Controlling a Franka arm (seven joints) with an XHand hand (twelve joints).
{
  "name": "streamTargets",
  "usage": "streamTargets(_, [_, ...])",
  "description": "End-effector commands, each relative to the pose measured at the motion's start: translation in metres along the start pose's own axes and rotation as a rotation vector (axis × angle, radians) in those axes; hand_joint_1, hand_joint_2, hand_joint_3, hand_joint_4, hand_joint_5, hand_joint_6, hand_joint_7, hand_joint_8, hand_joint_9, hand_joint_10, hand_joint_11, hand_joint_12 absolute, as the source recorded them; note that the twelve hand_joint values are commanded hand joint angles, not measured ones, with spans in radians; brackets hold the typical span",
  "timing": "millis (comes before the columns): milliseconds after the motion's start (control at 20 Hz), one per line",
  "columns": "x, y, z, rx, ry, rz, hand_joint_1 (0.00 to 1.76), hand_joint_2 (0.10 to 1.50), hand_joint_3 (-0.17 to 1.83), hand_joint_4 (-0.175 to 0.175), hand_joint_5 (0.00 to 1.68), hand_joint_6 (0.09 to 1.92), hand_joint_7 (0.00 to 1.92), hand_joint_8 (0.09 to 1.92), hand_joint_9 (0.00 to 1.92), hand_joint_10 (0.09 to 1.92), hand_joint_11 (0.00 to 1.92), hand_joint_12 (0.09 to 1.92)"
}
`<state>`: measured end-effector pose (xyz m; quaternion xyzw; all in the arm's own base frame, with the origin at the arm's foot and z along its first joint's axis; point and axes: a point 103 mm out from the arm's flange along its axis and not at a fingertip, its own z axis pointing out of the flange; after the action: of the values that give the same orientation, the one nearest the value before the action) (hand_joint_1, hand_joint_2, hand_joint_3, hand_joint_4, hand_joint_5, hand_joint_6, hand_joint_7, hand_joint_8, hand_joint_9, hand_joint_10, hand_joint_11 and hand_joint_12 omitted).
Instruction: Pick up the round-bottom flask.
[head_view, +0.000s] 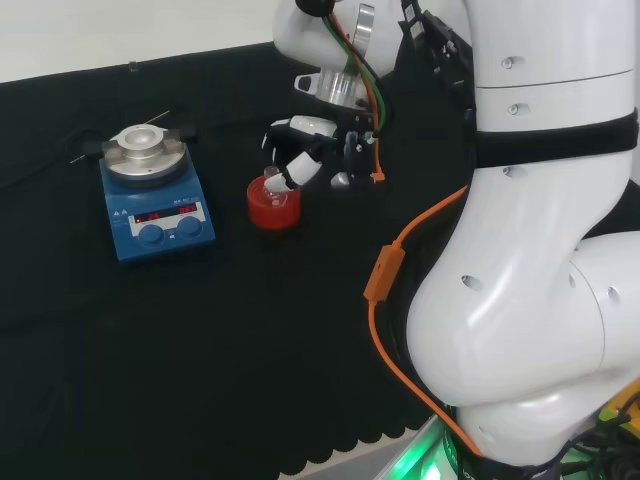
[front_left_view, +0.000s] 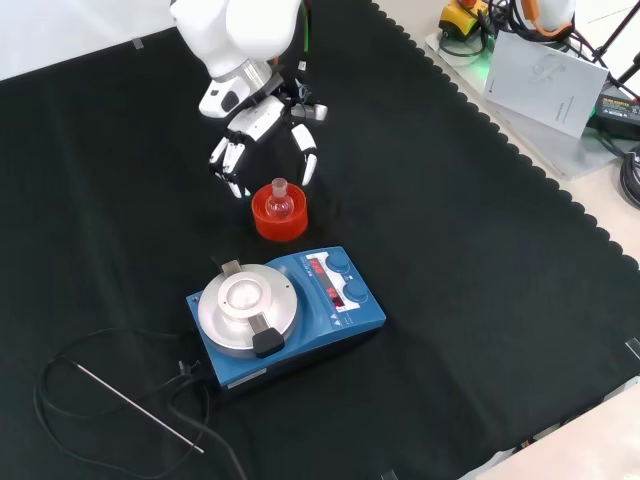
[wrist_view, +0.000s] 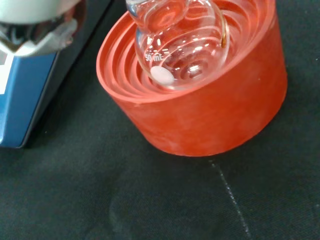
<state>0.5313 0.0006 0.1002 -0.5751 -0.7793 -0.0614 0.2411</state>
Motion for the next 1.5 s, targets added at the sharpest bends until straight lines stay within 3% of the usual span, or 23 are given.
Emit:
streamTargets(50, [-0.001, -0.002, -0.003, -0.009, -0.012, 0.008, 0.82, 0.35, 0.80, -0.131, 0.30, 0.85, 0.54, 0.96, 0.55, 0.97, 0.17, 1.51])
streamTargets(550, [0.009, 0.001, 0.003, 0.003, -0.054, 0.020, 0.87, 0.35, 0.81, -0.136, 0.36, 0.93, 0.61, 0.96, 0.60, 0.95, 0.18, 1.50])
streamTargets(950, [0.012, -0.004, 0.001, -0.010, -0.068, 0.013, 0.91, 0.35, 0.84, -0.150, 0.52, 1.09, 0.68, 0.96, 0.66, 0.93, 0.21, 1.50])
streamTargets(1500, [0.019, -0.003, 0.007, 0.002, -0.097, 0.010, 0.93, 0.34, 0.85, -0.157, 0.61, 1.14, 0.72, 0.96, 0.71, 0.93, 0.24, 1.49])
